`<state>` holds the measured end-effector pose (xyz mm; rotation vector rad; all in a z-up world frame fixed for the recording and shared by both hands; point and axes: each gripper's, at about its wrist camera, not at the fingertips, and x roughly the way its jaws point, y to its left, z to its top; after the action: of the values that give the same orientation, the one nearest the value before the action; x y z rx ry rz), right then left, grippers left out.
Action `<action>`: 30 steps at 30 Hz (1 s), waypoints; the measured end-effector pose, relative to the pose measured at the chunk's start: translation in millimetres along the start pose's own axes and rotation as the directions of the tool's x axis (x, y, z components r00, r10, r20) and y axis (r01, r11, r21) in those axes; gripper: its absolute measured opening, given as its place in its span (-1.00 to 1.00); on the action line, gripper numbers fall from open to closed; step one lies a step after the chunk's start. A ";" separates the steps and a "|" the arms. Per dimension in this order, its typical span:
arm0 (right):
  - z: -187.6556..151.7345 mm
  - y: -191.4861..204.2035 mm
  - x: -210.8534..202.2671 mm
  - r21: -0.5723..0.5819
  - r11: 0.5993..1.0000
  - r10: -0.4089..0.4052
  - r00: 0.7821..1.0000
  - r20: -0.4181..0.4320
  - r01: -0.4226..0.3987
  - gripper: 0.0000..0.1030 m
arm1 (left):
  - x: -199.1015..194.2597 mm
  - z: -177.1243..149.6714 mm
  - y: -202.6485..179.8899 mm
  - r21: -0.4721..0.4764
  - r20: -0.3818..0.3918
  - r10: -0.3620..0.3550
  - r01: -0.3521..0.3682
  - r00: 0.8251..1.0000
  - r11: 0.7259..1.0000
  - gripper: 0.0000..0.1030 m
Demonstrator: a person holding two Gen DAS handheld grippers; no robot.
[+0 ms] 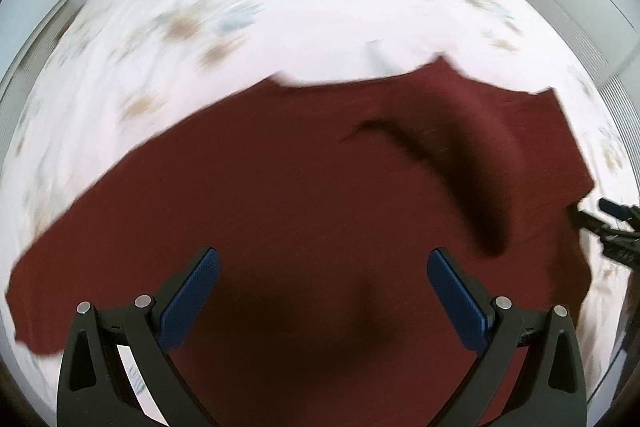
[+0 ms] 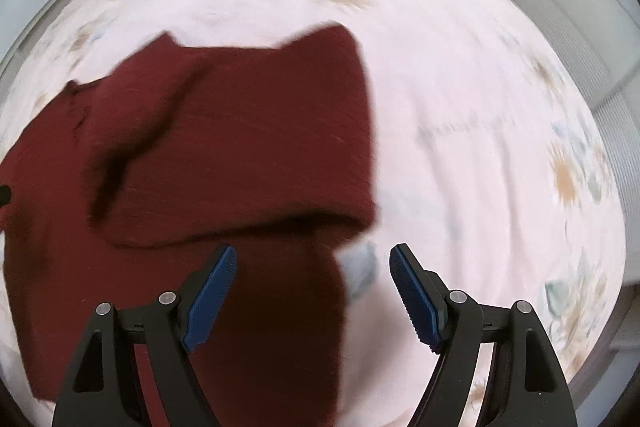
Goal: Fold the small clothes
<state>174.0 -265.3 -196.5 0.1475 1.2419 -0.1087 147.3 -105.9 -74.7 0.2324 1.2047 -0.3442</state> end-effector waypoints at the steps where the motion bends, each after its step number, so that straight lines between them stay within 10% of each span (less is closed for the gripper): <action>1: -1.8 -4.8 2.4 0.013 1.000 0.001 1.000 -0.004 -0.001 0.55 | 2.5 6.7 -10.7 0.019 0.000 -0.003 0.003 1.000 1.000 0.98; 16: -19.6 -44.5 19.0 0.115 0.992 0.053 0.998 -0.040 -0.048 0.55 | 94.0 61.1 -150.2 0.325 -0.086 0.099 -0.066 0.991 0.943 0.93; 21: -19.0 -47.5 20.9 0.113 0.993 0.047 0.998 -0.039 -0.043 0.55 | 115.7 64.5 -137.2 0.261 -0.155 0.106 -0.062 0.982 0.963 0.26; 25: -5.9 -34.9 30.0 0.121 0.991 0.057 0.998 -0.031 -0.053 0.55 | 102.1 66.7 -111.5 0.228 -0.126 0.100 -0.069 0.987 0.971 -0.72; 30: 3.4 -19.2 35.2 0.081 0.996 0.039 0.999 -0.007 -0.039 0.06 | 77.6 67.3 -61.2 0.131 -0.094 0.016 -0.004 0.995 0.991 -0.75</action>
<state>185.3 -284.9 -229.8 0.2424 1.2431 -0.1245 207.0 -196.9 -124.1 0.3715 1.2757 -0.4078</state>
